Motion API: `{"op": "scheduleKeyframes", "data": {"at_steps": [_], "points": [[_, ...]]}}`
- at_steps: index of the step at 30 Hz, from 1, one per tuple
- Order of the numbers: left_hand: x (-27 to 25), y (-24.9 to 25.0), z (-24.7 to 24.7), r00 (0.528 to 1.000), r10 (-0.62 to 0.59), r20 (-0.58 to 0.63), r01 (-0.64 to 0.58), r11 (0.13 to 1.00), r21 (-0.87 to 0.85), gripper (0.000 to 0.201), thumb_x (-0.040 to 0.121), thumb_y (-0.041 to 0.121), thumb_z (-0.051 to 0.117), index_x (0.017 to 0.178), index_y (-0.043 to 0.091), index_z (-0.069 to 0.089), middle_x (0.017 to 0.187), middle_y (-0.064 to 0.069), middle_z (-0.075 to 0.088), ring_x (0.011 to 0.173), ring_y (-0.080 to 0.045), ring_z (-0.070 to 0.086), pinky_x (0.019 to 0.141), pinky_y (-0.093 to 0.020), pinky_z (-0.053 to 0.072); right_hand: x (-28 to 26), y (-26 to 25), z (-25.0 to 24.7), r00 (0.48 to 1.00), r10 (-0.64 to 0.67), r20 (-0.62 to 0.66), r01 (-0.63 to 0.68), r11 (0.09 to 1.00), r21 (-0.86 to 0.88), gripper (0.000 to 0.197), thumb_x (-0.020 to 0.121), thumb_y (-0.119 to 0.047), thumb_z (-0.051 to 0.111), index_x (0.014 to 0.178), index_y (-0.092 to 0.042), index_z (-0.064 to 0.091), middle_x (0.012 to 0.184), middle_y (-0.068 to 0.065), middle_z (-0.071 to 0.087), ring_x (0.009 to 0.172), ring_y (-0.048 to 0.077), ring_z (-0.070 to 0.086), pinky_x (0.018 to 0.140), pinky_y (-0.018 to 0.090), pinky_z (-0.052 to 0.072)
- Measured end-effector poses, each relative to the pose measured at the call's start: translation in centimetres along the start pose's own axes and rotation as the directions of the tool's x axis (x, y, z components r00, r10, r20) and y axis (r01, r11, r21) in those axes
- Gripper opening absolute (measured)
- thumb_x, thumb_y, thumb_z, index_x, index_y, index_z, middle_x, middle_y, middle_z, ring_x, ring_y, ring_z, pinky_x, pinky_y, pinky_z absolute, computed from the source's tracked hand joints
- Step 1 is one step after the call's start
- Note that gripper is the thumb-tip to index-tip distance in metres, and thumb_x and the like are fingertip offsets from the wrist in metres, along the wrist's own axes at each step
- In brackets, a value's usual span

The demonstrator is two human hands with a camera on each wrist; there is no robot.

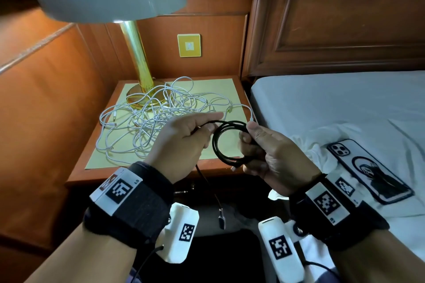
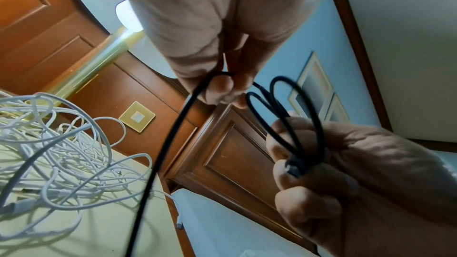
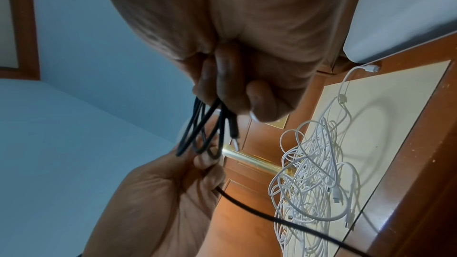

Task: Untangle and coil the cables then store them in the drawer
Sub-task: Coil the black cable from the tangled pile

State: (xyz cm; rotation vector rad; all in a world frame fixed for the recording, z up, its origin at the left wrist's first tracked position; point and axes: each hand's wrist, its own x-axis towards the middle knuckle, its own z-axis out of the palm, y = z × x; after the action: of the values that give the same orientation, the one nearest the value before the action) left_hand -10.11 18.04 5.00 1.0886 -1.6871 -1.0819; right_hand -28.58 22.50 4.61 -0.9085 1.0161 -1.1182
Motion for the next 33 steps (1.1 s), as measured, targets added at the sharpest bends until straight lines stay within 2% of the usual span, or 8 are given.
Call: {"op": "scheduleKeyframes", "data": {"at_steps": [3,6,9,12,15,22,26,33], "points": [[0.2,-0.3,0.0,0.993,0.083,-0.088,-0.068,0.986,0.153,0.031,0.097,0.007,0.061,0.107,0.033,0.075,0.094,0.006,0.069,0.081,-0.010,0.062,0.077,-0.028,0.054,-0.2,0.0,0.2,0.999,-0.031,0.044,0.032,0.999,-0.014,0.035,0.100,-0.039,0.038,0.076,-0.015,0.043,0.057,-0.007,0.031,0.041,0.006,0.019,0.060,0.037,0.011],[0.1,-0.3,0.2,0.974,0.126,-0.185,-0.079,0.966,0.246,0.022,0.091,0.020,0.071,0.098,0.040,0.076,0.093,0.002,0.070,0.090,-0.015,0.064,0.081,-0.024,0.054,-0.3,0.0,0.3,0.994,-0.074,0.082,0.075,0.997,-0.012,0.033,0.093,-0.042,0.041,0.075,-0.014,0.043,0.056,-0.007,0.032,0.041,0.006,0.019,0.059,0.037,0.011],[-0.2,0.7,0.3,0.982,-0.104,-0.158,0.091,0.992,-0.087,0.010,0.087,0.029,0.075,0.094,0.025,0.082,0.087,-0.008,0.077,0.081,-0.026,0.071,0.080,-0.039,0.061,-0.1,0.2,0.3,0.991,-0.113,0.071,0.118,0.991,-0.070,0.034,0.095,-0.043,0.045,0.077,-0.014,0.044,0.059,-0.005,0.031,0.047,0.009,0.017,0.058,0.038,0.011],[-0.8,1.8,0.5,0.964,-0.262,-0.038,0.228,0.893,-0.389,0.016,0.088,0.016,0.071,0.092,0.002,0.078,0.084,-0.021,0.074,0.074,-0.029,0.070,0.067,-0.032,0.060,0.0,0.9,0.6,0.989,-0.147,0.020,0.149,0.975,-0.164,0.031,0.095,-0.042,0.048,0.076,-0.016,0.050,0.060,-0.007,0.036,0.055,0.015,0.017,0.055,0.034,0.012],[-1.1,1.8,0.9,0.958,-0.281,-0.054,0.242,0.897,-0.368,0.016,0.092,0.016,0.069,0.090,0.002,0.076,0.083,-0.024,0.074,0.071,-0.027,0.070,0.062,-0.031,0.058,0.1,1.3,1.1,0.977,-0.210,-0.028,0.194,0.938,-0.287,0.034,0.104,-0.033,0.044,0.077,-0.015,0.051,0.059,-0.009,0.040,0.051,0.006,0.031,0.050,0.017,0.028],[-0.8,1.9,0.5,0.935,-0.347,0.071,0.352,0.888,-0.295,0.021,0.091,0.031,0.070,0.099,0.013,0.074,0.087,-0.010,0.078,0.083,-0.017,0.068,0.080,-0.035,0.048,0.7,1.6,1.1,0.922,-0.360,-0.143,0.210,0.775,-0.596,0.039,0.107,-0.031,0.036,0.072,-0.018,0.046,0.060,-0.008,0.043,0.050,0.004,0.036,0.054,0.019,0.033],[-1.0,1.9,0.8,0.954,-0.263,0.143,0.291,0.930,-0.225,0.021,0.081,0.019,0.079,0.100,0.012,0.074,0.082,-0.004,0.077,0.075,-0.010,0.069,0.066,-0.015,0.049,0.9,1.5,1.3,0.877,-0.453,-0.162,0.238,0.701,-0.672,0.037,0.106,-0.029,0.036,0.072,-0.019,0.045,0.058,-0.008,0.043,0.052,0.004,0.041,0.055,0.015,0.035],[-0.5,2.0,0.9,0.955,-0.235,0.180,0.275,0.929,-0.246,0.018,0.085,0.008,0.075,0.101,-0.001,0.073,0.067,0.000,0.068,0.060,-0.004,0.059,0.053,-0.007,0.039,1.3,2.4,1.2,0.781,-0.616,-0.104,0.339,0.558,-0.758,0.034,0.101,-0.049,0.027,0.075,-0.033,0.043,0.060,-0.011,0.049,0.058,0.008,0.050,0.055,0.017,0.037]]}}
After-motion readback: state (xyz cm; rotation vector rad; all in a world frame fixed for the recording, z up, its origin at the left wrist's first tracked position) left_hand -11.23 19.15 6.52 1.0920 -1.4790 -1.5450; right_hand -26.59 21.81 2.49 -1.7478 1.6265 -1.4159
